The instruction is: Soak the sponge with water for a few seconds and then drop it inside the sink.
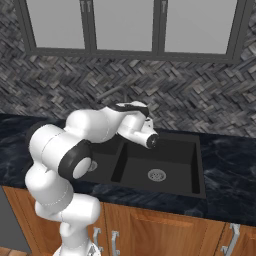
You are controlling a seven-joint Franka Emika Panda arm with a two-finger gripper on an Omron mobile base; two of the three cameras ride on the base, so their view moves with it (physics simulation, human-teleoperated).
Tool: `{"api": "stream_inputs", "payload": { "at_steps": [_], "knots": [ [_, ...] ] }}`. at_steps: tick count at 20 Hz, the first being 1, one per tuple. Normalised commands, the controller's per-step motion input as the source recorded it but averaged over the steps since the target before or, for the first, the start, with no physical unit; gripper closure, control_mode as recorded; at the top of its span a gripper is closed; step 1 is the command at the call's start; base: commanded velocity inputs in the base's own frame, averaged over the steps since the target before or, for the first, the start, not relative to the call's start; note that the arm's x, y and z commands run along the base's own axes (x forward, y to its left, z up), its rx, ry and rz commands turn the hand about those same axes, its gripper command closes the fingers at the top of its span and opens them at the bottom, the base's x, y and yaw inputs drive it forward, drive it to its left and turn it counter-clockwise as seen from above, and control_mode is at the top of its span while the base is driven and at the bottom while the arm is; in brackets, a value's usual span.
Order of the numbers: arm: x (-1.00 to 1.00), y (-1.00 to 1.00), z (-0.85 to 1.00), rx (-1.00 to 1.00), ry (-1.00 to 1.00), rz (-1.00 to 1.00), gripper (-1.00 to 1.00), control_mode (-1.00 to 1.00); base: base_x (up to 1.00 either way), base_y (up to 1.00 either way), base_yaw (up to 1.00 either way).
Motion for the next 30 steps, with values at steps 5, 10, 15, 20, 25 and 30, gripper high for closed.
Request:
{"api": "stream_inputs", "payload": {
  "at_steps": [5,10,15,20,25,30],
  "knots": [
    [0.12,-0.04,0.0,0.0,0.0,0.0,-1.0,-1.0,0.0,0.0,0.0],
    [0.21,-0.06,-0.02,0.0,0.0,0.0,-1.0,-1.0,0.0,0.0,0.0],
    [0.22,-0.03,-0.07,0.0,-0.03,0.0,-1.0,-1.0,0.0,0.0,0.0],
    [0.19,-0.02,-0.16,0.0,-0.03,0.0,-1.0,-1.0,0.0,0.0,0.0],
    [0.15,-0.02,-0.15,0.0,-0.02,0.0,-1.0,-1.0,0.0,0.0,0.0],
    [0.1,0.0,-0.02,0.0,0.0,0.0,-1.0,-1.0,0.0,0.0,0.0]
  ]
}}
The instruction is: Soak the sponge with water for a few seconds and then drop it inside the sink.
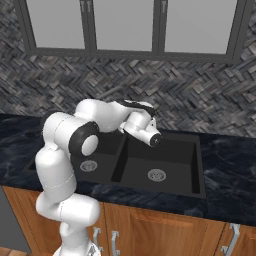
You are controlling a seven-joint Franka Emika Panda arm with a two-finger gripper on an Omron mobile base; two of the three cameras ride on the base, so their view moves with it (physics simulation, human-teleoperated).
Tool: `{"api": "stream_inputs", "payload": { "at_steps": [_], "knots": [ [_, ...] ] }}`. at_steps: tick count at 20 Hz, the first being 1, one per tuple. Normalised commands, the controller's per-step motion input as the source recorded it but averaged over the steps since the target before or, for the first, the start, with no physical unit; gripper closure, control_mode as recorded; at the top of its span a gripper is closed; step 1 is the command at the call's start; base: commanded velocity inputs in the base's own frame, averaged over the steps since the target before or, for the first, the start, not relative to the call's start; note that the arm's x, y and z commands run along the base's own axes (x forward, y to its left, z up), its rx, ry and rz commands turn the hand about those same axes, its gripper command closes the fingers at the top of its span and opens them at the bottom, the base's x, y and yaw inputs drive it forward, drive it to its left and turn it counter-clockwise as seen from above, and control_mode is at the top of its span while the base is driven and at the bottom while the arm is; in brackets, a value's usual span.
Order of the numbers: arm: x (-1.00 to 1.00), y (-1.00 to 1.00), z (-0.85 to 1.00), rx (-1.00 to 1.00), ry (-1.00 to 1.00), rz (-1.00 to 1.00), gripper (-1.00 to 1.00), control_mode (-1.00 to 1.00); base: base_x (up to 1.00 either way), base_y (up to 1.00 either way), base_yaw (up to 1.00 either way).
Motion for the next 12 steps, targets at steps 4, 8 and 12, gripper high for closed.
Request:
{"api": "stream_inputs", "payload": {
  "at_steps": [4,8,12],
  "knots": [
    [0.15,0.0,0.0,0.0,-0.02,-0.05,-1.0,-1.0,0.0,0.0,0.0],
    [0.19,-0.01,-0.03,0.0,-0.08,-0.12,-1.0,-1.0,0.0,0.0,0.0],
    [0.25,0.0,-0.09,0.0,-0.11,-0.08,-1.0,-1.0,0.0,0.0,0.0]
  ]
}}
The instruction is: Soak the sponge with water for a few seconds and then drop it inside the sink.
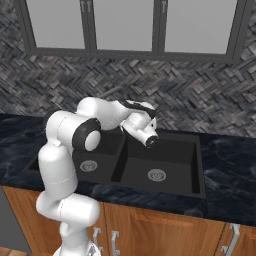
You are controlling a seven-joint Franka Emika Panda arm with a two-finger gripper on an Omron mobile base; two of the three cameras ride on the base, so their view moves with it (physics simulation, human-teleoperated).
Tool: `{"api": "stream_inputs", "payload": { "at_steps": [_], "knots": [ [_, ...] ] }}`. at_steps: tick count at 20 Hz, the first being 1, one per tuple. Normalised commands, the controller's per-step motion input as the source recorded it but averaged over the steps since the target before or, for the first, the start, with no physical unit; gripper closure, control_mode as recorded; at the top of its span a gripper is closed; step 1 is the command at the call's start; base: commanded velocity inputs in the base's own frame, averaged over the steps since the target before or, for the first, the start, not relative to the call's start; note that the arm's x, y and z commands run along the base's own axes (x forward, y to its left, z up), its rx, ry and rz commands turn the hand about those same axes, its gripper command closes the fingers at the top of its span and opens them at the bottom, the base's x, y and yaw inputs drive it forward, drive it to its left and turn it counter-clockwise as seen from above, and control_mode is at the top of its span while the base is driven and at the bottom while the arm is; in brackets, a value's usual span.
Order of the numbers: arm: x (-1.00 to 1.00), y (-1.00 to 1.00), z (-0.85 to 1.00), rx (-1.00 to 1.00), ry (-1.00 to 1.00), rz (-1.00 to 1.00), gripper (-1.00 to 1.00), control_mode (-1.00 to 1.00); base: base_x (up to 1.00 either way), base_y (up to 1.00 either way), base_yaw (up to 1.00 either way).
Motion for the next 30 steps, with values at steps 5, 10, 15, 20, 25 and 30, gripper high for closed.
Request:
{"api": "stream_inputs", "payload": {
  "at_steps": [5,10,15,20,25,30],
  "knots": [
    [0.21,0.0,-0.15,0.0,-0.06,-0.04,-1.0,-1.0,0.0,0.0,0.0],
    [0.0,-0.08,-0.01,0.0,-0.01,-0.03,-1.0,-1.0,0.0,0.0,0.0],
    [0.05,-0.1,0.0,0.0,-0.01,-0.02,-1.0,-1.0,0.0,0.0,0.0],
    [0.17,-0.01,0.0,0.0,0.0,0.0,-1.0,-1.0,0.0,0.0,0.0],
    [0.3,0.0,-0.05,0.0,0.0,0.0,-1.0,-1.0,0.0,0.0,0.0],
    [0.26,0.0,-0.17,0.0,0.0,0.0,-1.0,-1.0,0.0,0.0,0.0]
  ]
}}
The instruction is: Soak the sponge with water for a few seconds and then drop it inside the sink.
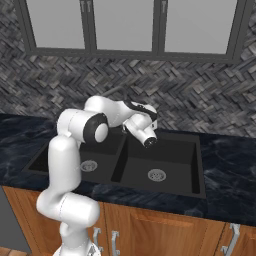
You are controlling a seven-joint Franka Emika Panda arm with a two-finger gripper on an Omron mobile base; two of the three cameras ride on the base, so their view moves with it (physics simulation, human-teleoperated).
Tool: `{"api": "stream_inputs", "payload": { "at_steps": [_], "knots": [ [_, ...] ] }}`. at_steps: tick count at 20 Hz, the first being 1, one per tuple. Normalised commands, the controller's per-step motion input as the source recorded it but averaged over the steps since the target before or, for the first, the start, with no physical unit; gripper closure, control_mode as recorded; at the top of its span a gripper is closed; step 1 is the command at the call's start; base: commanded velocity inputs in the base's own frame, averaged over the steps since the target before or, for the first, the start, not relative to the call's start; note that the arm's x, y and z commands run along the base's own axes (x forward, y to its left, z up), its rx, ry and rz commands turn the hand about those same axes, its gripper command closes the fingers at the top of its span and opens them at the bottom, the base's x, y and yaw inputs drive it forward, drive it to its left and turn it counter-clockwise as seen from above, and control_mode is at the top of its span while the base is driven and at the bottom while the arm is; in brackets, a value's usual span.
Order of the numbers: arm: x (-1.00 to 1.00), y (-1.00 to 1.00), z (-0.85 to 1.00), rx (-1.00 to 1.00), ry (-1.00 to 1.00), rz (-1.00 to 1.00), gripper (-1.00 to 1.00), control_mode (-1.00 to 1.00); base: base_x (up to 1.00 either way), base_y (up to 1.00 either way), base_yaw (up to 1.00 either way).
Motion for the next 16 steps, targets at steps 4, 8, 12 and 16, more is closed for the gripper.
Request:
{"api": "stream_inputs", "payload": {
  "at_steps": [4,8,12,16],
  "knots": [
    [0.23,-0.04,-0.18,0.0,0.0,0.0,-1.0,-1.0,0.0,0.0,0.0],
    [0.27,-0.04,-0.08,0.0,0.0,0.0,-1.0,-1.0,0.0,0.0,0.0],
    [0.27,-0.04,-0.07,0.0,0.0,0.0,-1.0,-1.0,0.0,0.0,0.0],
    [0.25,-0.04,-0.1,0.0,0.0,0.0,-1.0,-1.0,0.0,0.0,0.0]
  ]
}}
